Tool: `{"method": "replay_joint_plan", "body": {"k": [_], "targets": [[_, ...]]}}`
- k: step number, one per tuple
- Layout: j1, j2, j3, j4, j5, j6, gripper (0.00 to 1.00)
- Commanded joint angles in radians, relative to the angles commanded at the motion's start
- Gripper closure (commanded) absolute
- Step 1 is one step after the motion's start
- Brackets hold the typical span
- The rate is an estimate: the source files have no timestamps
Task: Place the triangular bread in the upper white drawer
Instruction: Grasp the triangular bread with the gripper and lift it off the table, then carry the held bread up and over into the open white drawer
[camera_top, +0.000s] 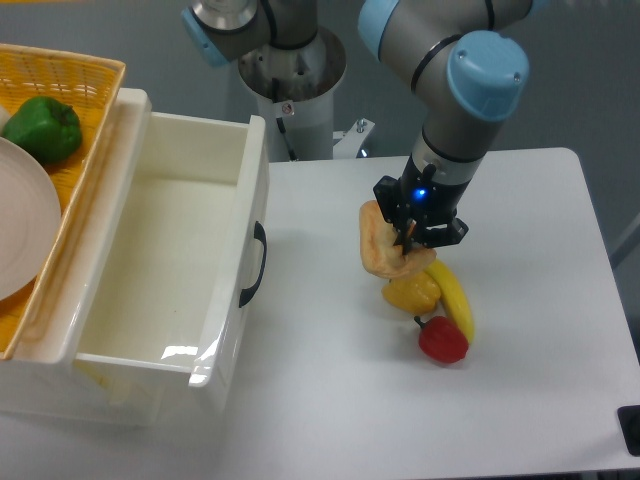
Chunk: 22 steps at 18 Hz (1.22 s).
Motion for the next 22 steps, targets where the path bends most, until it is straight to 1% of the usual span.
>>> {"method": "replay_joint_plan", "body": {"k": [2,6,8,10,14,16,17,19,22], "targets": [[0.003,0.032,0.0,0.0,-0.051,-0.08,0.93],[-0.006,0.06,-0.009,-0.003,-0.089,-0.176,0.93],[-0.008,0.074,-0.011,-0.006,-0.135,-0.236,0.92],[-0.011,0.101,-0.02,-0.015,-0.164,-0.287,0.91],[-0.021,0.144,-0.025,-0.029,-0.219,-0.353,0.91],[-0.028,0.172,-0.025,-0.034,-0.224,-0.385,0.91],[-0.038,0.184,-0.026,-0.047,-0.229,-0.399,0.91],[-0.058,0.199,-0.029,-0.06,-0.232,-0.404,0.91],[-0.09,0.219,-0.031,-0.063,-0.233,-0.405,0.91]]}}
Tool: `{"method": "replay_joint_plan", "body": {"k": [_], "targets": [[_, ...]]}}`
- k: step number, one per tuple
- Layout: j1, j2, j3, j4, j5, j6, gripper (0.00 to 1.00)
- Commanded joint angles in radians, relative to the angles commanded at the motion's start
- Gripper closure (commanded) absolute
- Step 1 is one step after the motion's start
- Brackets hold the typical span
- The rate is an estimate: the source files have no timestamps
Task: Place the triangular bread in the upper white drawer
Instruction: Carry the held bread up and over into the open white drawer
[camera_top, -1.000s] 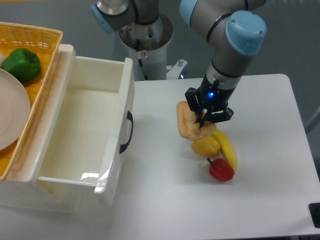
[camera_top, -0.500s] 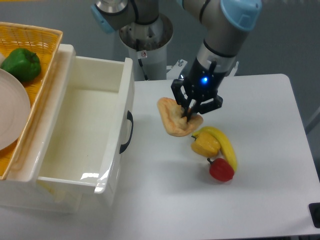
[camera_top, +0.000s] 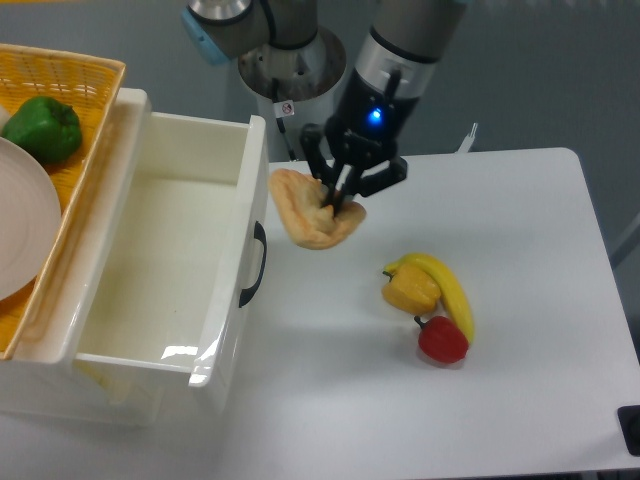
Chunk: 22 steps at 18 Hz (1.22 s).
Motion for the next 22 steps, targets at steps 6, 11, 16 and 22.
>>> {"method": "replay_joint_plan", "body": {"k": [6,11,16,22], "targets": [[-0.087,0.034,-0.006,-0.025,0.009,0.002,0.91],[-0.117,0.045,-0.023,-0.025,0.011,0.002,0.91],[-0.13,0.029,-0.049,-0.021,0.011,0.005,0.9],[-0.17,0.005,-0.054,-0.017,0.006,0.009,0.89]]}}
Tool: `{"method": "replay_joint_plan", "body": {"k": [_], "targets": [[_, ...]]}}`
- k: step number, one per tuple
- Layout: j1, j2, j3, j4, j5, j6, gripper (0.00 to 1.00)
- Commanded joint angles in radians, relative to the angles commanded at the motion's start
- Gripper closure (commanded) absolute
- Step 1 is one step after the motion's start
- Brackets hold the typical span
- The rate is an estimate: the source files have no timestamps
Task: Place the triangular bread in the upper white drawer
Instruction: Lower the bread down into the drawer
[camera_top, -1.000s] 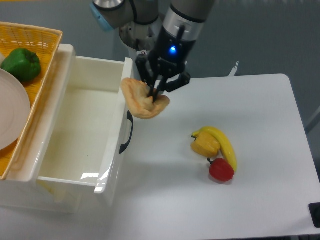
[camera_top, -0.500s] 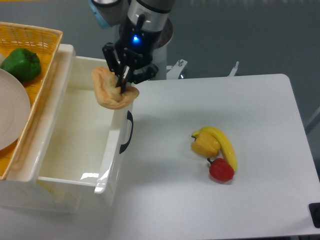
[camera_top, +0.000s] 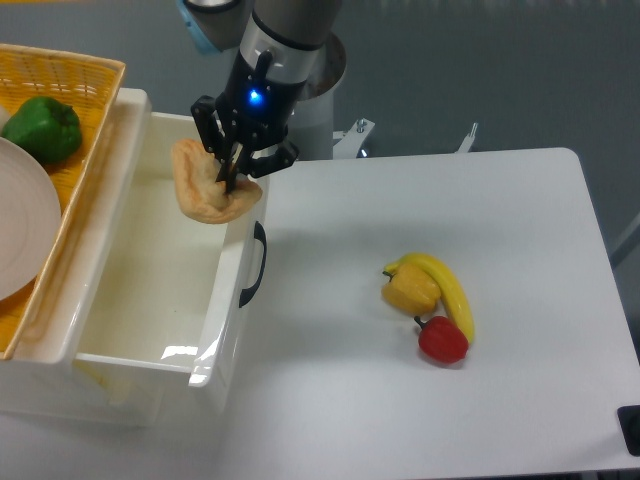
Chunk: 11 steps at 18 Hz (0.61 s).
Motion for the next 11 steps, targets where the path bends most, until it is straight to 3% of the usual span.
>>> {"method": "replay_joint_plan", "body": {"k": [11], "targets": [[-0.035,-0.045,0.0,0.003,0.0,0.003,0.88]]}}
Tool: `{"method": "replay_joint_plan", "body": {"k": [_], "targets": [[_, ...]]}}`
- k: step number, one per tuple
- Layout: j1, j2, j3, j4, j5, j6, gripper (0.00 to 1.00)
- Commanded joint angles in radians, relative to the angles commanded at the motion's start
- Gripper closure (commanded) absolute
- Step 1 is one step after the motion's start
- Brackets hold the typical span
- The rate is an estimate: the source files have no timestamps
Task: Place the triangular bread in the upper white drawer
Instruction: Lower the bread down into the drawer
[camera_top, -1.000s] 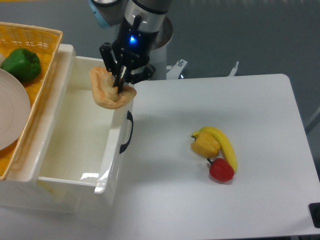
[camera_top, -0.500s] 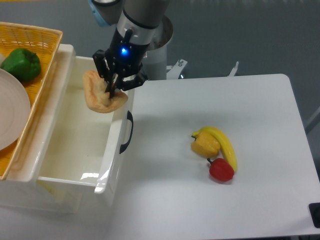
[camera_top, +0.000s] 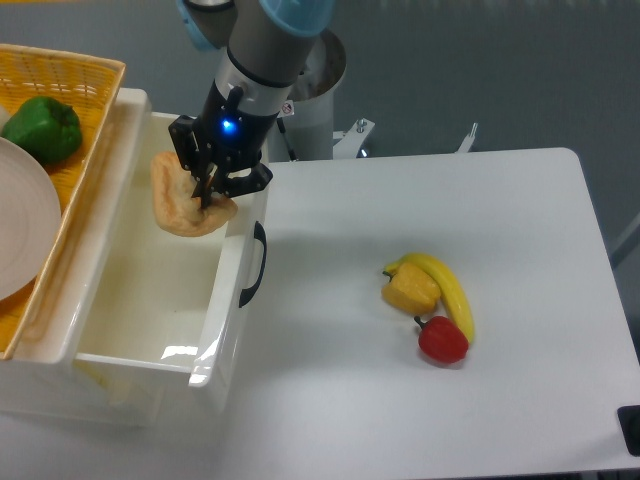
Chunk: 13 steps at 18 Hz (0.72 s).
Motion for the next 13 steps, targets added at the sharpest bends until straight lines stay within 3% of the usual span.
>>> {"method": "replay_joint_plan", "body": {"k": [13], "targets": [[-0.028,-0.034,0.0,0.002,0.0,-0.002,0.88]]}}
